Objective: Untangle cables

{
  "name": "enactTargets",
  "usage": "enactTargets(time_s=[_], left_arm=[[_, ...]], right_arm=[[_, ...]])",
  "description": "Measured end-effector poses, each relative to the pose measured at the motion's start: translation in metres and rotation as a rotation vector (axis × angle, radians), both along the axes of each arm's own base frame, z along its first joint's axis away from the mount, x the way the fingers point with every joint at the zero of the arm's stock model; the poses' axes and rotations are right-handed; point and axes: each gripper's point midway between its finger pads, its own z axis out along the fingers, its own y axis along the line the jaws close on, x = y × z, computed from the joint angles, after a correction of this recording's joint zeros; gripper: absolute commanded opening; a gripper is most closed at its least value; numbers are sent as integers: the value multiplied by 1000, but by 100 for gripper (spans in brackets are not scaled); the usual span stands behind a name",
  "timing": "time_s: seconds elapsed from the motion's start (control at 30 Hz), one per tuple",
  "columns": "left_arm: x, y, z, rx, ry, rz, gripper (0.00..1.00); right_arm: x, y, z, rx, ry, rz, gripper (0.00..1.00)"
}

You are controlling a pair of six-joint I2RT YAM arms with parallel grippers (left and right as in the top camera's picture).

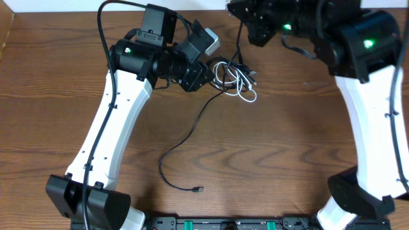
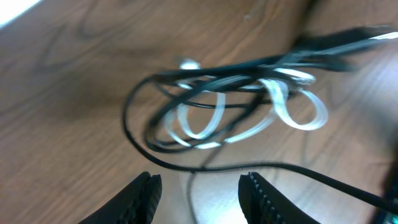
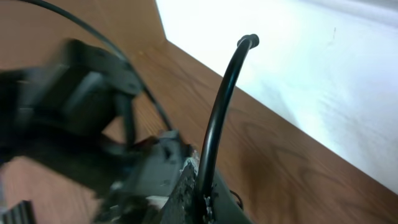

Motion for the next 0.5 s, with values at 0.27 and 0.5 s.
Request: enactTargets(time_s=[0.27,0.5], left_arm=[[9,4,-7,33,-36,15,46],[10,-1,-4,4,-43,1,49]], right_arm=[[-40,-11,41,79,-39,15,1],[-43,-12,42,88,-27,15,1]])
